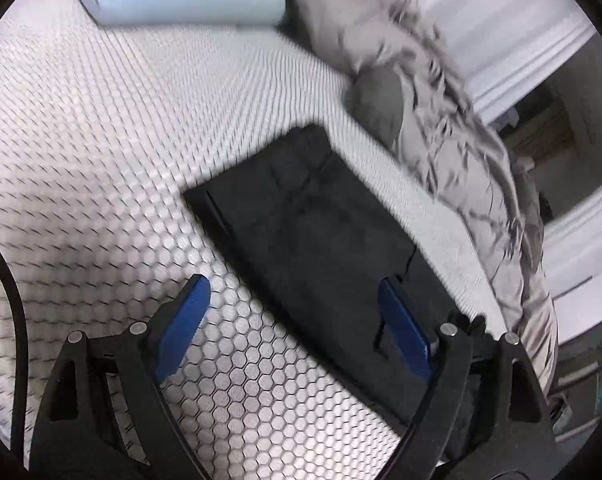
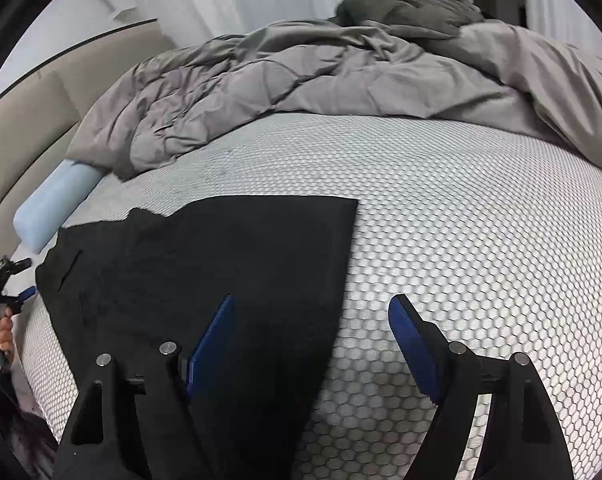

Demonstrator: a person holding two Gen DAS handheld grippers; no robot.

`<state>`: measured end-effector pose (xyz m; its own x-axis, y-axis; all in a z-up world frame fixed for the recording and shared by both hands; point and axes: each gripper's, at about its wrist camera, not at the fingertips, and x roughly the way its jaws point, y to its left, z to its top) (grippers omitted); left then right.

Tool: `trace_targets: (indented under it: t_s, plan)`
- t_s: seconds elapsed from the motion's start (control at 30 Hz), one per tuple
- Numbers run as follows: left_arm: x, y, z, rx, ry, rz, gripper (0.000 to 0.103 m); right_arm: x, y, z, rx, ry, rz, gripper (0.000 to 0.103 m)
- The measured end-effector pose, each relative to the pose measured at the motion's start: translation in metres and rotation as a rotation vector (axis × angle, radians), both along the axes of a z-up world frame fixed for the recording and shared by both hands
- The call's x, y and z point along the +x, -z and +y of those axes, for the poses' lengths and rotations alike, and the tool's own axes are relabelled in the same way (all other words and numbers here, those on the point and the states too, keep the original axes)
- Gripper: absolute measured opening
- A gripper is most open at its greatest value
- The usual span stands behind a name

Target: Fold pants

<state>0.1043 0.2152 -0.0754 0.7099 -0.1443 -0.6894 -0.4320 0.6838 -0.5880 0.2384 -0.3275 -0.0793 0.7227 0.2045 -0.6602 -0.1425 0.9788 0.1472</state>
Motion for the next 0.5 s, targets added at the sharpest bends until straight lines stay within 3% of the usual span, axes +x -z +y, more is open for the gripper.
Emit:
trace_targets:
  t_s: [0.1, 0.17, 0.23, 0.3, 0.4, 0.5]
  plan:
    - [0.025, 0.013, -0.012, 0.067, -0.006, 0.016, 0.083, -0.009, 0.002, 0.010, -0.006, -0.029, -0.009, 0.080]
    - [0.037, 0.013, -0.014, 0.077, -0.067, 0.006, 0.066, -0.012, 0.004, 0.013, -0.019, -0.042, -0.012, 0.080]
    - [0.044, 0.015, -0.011, 0.031, -0.101, -0.009, 0.032, -0.012, 0.006, 0.015, -0.040, -0.043, -0.016, 0.080]
    - [0.051, 0.015, -0.013, 0.031, -0.116, -0.019, 0.008, -0.013, 0.009, 0.013, -0.037, -0.047, -0.014, 0.080]
    - [0.050, -0.008, -0.026, 0.094, -0.143, -0.093, 0.002, -0.017, 0.011, 0.003, -0.032, -0.025, -0.003, 0.080]
    - [0.051, -0.052, -0.065, 0.235, -0.086, -0.202, 0.001, -0.023, 0.007, -0.007, -0.035, 0.003, -0.027, 0.080]
